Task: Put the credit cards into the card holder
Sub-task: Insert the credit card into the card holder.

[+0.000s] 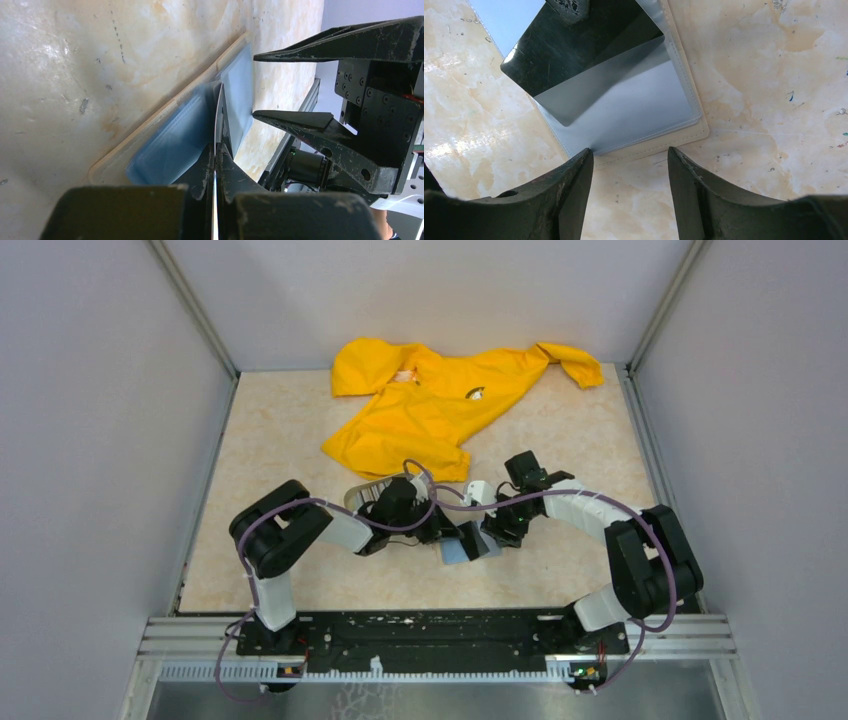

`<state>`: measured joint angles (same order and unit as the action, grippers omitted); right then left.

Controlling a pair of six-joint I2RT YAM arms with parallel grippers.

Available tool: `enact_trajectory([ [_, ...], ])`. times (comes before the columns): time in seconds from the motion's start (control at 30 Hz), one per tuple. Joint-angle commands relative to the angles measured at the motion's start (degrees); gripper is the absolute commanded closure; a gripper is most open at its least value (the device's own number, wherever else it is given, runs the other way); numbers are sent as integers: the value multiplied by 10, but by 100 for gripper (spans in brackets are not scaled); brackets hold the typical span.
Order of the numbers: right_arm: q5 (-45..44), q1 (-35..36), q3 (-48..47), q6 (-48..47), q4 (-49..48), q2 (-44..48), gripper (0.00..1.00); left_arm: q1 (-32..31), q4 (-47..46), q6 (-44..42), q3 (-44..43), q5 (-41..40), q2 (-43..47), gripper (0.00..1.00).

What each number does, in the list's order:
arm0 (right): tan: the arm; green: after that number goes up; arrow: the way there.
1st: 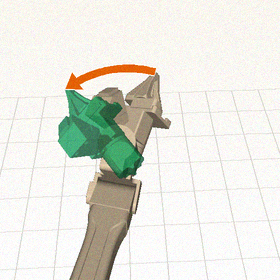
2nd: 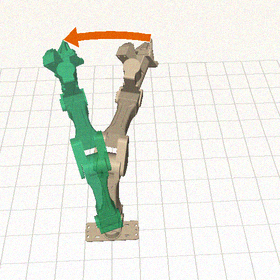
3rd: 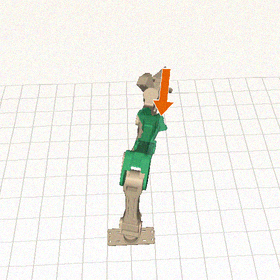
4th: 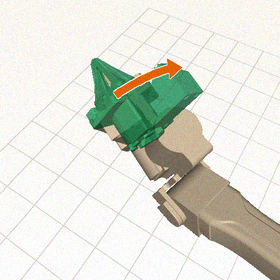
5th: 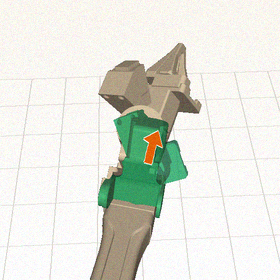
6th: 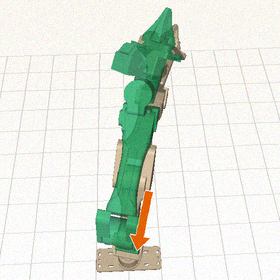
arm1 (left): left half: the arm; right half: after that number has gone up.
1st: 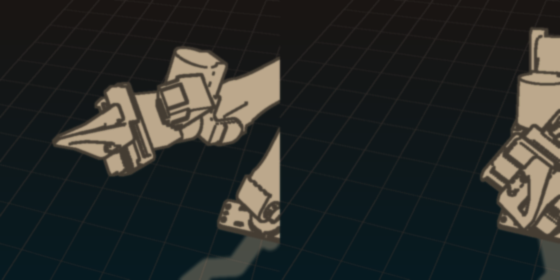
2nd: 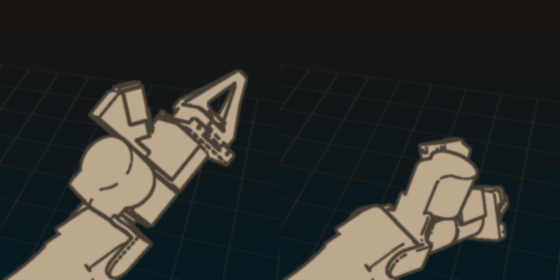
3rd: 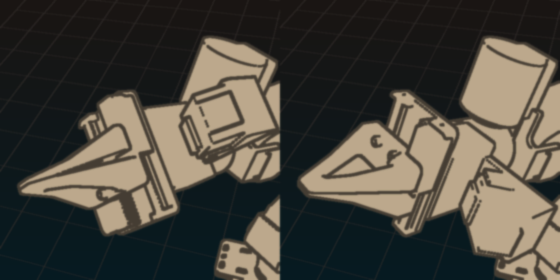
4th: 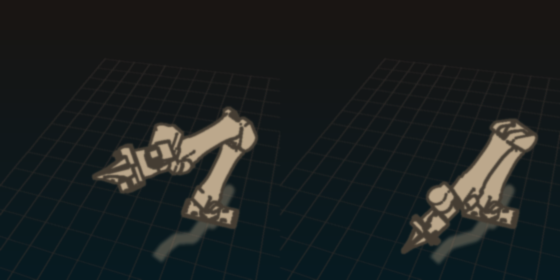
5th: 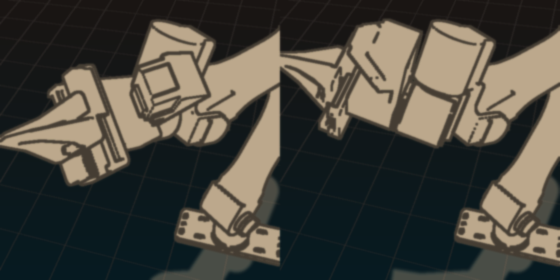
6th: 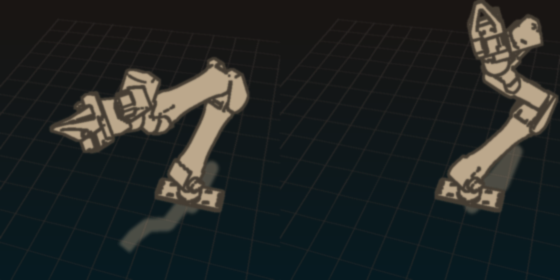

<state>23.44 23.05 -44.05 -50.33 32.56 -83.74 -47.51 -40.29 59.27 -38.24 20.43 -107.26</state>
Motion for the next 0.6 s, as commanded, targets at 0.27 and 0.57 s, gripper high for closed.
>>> enact_trajectory([
  [0.27,-7,15,-11,10,-29,-3,44,-2,142,1,-29,17,-42,100],
  [0.57,-2,28,-10,10,-33,6,44,-2,173,-22,-85,36,-80,100],
])
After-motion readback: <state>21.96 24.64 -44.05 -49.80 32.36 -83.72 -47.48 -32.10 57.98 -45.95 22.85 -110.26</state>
